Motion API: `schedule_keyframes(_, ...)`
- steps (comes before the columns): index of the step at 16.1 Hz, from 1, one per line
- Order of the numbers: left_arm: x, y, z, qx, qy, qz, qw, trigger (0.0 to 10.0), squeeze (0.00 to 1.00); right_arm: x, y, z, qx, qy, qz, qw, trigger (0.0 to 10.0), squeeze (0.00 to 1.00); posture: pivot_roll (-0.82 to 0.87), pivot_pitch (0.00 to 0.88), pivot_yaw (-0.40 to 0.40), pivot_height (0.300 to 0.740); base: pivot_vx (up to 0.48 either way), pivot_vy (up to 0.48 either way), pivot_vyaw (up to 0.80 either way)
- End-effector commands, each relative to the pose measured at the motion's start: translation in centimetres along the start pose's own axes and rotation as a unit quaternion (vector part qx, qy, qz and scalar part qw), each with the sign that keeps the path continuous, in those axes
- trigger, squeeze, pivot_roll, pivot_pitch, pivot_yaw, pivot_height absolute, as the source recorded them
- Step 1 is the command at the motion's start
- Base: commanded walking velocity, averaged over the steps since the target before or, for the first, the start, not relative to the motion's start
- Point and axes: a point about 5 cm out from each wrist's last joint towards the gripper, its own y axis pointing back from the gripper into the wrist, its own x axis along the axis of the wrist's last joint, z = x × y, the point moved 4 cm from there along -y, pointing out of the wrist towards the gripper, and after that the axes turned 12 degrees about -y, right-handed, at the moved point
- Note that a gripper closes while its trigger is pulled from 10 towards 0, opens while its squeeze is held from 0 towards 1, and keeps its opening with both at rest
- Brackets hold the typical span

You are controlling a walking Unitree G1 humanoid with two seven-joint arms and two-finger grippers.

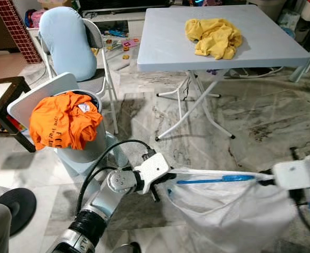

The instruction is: Hang hanger

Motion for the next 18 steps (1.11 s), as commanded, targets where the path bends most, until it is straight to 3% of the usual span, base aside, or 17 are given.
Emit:
schedule_keyframes(1,-4.3,2.5,-0.6,0.020,0.030,-0.079,0.996,4.5,0.00,-1.1,3.2,0.9,-0.015,-0.024,-0.029,0.999,10.0,0.00,-0.10,0.090,0.061,0.740,0.000,0.000,0.00)
schedule_keyframes(3,-4.4,2.9,-0.4,0.011,0.018,-0.080,0.997,5.1,0.00,0.5,4.1,0.2,0.025,-0.051,0.031,0.998,10.0,0.00,-0.09,0.091,0.060,0.740,0.000,0.000,0.00)
schedule_keyframes(4,-4.7,3.1,-0.3,0.008,0.014,-0.086,0.996,6.0,0.00,1.2,4.3,0.2,0.032,-0.063,0.060,0.996,10.0,0.00,-0.09,0.091,0.060,0.740,0.000,0.000,0.00)
schedule_keyframes(6,-5.1,3.3,-0.1,0.003,0.005,-0.095,0.995,6.6,0.00,2.0,4.8,0.6,0.030,-0.081,0.100,0.991,10.0,0.00,-0.10,0.094,0.060,0.740,0.000,0.000,0.00)
schedule_keyframes(9,-4.7,3.3,-0.2,0.009,0.005,-0.082,0.997,8.6,0.00,4.3,5.2,0.8,0.038,-0.113,0.193,0.974,10.0,0.00,-0.10,0.096,0.059,0.740,0.000,0.000,0.00)
schedule_keyframes(10,-4.3,3.1,-0.3,0.019,0.017,-0.069,0.997,8.2,0.00,4.9,5.1,0.8,0.037,-0.134,0.230,0.963,10.0,0.00,-0.09,0.095,0.060,0.740,0.000,0.000,0.00)
schedule_keyframes(11,-4.1,3.0,-0.3,0.018,0.019,-0.065,0.998,9.4,0.00,4.6,4.9,0.9,0.029,-0.138,0.230,0.963,10.0,0.00,-0.09,0.095,0.060,0.740,0.000,0.000,0.00)
schedule_keyframes(13,-3.6,3.0,-1.3,0.045,0.013,-0.063,0.997,10.0,0.00,3.6,3.8,1.7,-0.022,-0.126,0.192,0.973,10.0,0.00,-0.09,0.095,0.061,0.740,0.000,0.000,0.00)
schedule_keyframes(14,-3.5,3.0,-2.2,0.075,0.022,-0.064,0.995,10.0,1.00,3.5,3.3,2.1,-0.042,-0.117,0.176,0.977,10.0,0.00,-0.09,0.095,0.061,0.740,0.000,0.000,0.00)
schedule_keyframes(16,-2.1,3.6,-6.9,0.245,0.079,-0.029,0.966,10.0,1.00,3.2,0.9,3.0,-0.101,-0.096,0.138,0.981,10.0,0.00,-0.09,0.092,0.059,0.740,0.000,0.000,0.00)
schedule_keyframes(18,-1.2,4.0,-8.0,0.286,0.107,0.002,0.952,10.0,1.00,3.8,0.2,3.0,-0.108,-0.114,0.153,0.976,10.0,0.00,-0.09,0.092,0.057,0.740,0.000,0.000,0.00)
